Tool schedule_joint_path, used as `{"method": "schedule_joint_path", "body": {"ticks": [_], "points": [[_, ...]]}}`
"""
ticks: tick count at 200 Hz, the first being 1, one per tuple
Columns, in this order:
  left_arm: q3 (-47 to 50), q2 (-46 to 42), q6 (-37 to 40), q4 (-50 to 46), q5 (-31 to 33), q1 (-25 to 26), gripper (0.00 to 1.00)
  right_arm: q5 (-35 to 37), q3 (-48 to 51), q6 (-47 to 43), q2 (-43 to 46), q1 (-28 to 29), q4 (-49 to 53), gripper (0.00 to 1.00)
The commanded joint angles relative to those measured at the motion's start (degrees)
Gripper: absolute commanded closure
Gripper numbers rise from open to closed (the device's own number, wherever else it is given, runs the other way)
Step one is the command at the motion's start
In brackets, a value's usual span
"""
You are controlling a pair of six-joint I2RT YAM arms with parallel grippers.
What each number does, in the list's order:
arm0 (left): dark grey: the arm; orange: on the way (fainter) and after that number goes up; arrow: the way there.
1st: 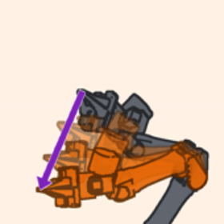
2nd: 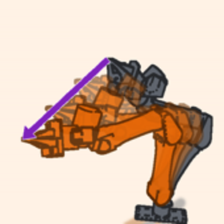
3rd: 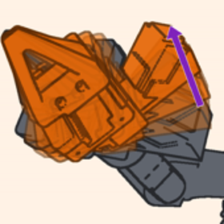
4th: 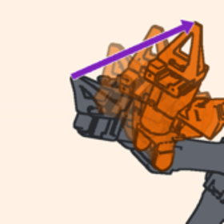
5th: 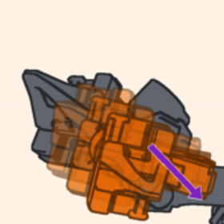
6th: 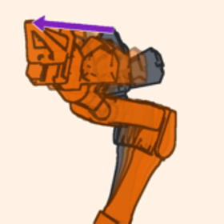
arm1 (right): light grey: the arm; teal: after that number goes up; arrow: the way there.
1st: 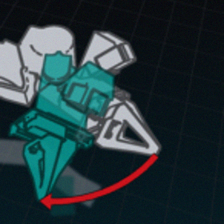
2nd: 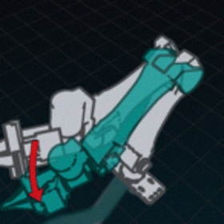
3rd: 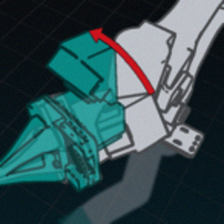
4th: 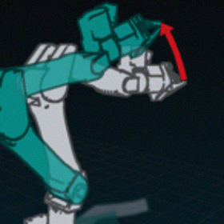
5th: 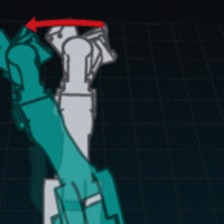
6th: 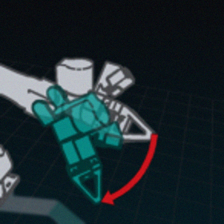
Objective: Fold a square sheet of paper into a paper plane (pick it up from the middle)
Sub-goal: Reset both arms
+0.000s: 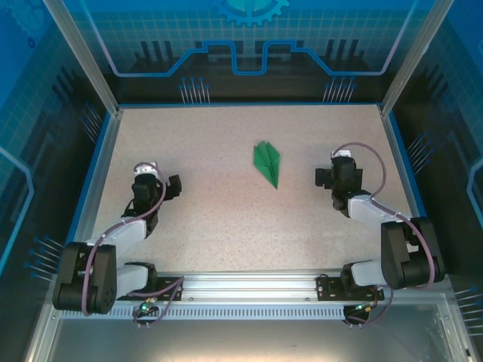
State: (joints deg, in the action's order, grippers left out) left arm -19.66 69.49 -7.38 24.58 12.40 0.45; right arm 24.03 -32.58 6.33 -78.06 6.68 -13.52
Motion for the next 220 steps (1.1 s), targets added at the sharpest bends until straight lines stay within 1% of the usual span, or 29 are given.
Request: {"method": "schedule_joint_path", "body": {"ticks": [1,19,45,64,78,122,149,156,164,203,220], "points": [[0.73,2.05,3.18,12.46,-6.65,-1.10,0.02,-6.73,3.13,-3.23,0.94,-2.14,-13.73,0.01],[1.87,2.66,3.89,16.41,-8.37,-1.18,0.02,-10.30,4.94,-2.84,0.02,-2.99,-17.96,0.00],[1.52,4.33,4.47,18.37,-9.64,-1.97,0.02,-13.38,5.96,-4.43,-2.41,-3.00,-21.86,0.01],[1.38,7.67,4.45,22.31,-11.67,-2.63,0.01,-15.24,7.16,-6.03,-2.95,-2.35,-24.40,0.01],[0.49,10.03,4.93,22.93,-12.34,-2.67,0.01,-15.37,8.69,-6.83,-4.07,-1.63,-28.13,0.01],[-0.36,13.58,5.03,24.75,-12.32,-2.72,0.01,-15.46,9.89,-7.33,-7.99,-1.25,-33.61,0.01],[-0.81,16.75,4.68,26.56,-11.62,-2.65,0.01,-14.85,9.88,-7.03,-7.87,-1.27,-33.35,0.01],[-1.09,17.73,4.74,27.42,-11.60,-2.71,0.02,-14.17,9.02,-6.74,-7.98,-1.29,-31.69,0.01],[-2.14,17.29,4.83,24.32,-11.68,-2.69,0.02,-14.89,8.91,-6.42,-8.07,-1.77,-31.65,0.01],[-2.74,17.60,5.78,23.68,-9.33,-1.54,0.02,-15.48,8.58,-6.26,-8.07,-2.17,-31.04,0.01],[-3.95,17.59,7.06,21.59,-12.45,-1.44,0.01,-15.44,8.58,-6.27,-8.07,-2.13,-30.95,0.01]]}}
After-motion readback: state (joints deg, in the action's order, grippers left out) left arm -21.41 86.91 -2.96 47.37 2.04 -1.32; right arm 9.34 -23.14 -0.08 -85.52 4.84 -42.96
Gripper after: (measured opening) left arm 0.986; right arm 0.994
